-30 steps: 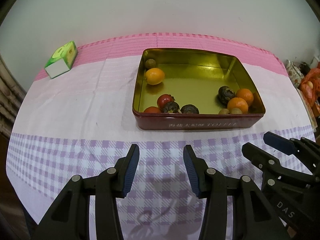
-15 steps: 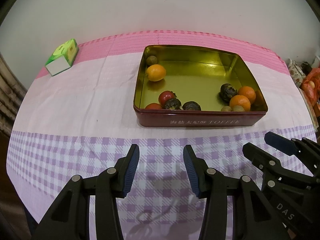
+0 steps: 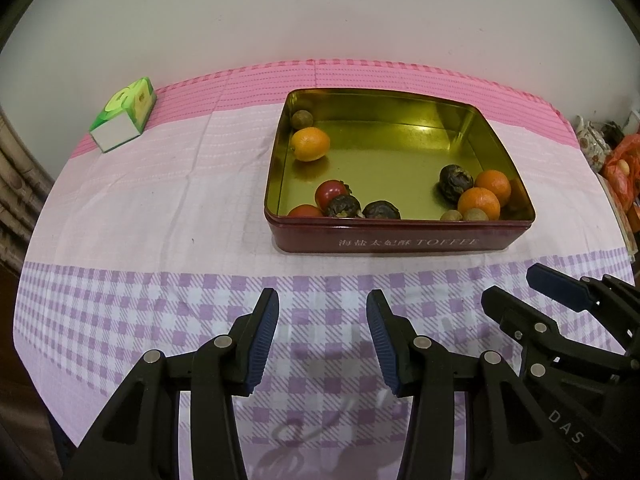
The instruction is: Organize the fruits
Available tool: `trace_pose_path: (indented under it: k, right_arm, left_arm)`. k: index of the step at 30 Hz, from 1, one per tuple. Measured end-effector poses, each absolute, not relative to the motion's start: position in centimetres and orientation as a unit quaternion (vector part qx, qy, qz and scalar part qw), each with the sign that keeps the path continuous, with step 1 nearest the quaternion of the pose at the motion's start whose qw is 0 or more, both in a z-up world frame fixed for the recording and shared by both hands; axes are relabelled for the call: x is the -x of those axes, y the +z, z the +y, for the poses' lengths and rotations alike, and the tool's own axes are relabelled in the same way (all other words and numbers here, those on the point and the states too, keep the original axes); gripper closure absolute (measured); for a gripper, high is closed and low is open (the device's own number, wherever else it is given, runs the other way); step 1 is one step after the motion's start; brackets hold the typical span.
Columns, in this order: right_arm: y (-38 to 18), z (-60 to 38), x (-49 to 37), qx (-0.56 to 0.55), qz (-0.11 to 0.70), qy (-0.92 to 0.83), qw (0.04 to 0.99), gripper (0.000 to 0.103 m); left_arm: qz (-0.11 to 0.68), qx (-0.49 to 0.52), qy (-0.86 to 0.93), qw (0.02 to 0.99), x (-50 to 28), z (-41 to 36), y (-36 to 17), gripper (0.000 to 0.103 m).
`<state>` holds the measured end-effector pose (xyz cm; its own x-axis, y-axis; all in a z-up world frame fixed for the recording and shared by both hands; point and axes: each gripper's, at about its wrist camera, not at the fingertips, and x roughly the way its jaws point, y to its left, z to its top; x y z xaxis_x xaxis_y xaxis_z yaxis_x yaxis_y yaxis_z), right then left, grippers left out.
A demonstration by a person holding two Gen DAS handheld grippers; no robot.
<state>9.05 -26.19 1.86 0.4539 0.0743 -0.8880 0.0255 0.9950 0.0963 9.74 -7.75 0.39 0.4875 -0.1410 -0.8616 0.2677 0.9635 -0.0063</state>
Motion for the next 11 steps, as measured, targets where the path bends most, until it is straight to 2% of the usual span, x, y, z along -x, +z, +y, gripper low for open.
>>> trace_pose_path:
  k: [11]
  right_arm:
    - [1.77, -26.28, -9.05, -0.046, 0.524, 0.014, 0.85, 0.058]
  left_arm:
    - [0.495, -0.063, -0.122, 0.858, -9.7, -7.85, 0.19, 0.056]
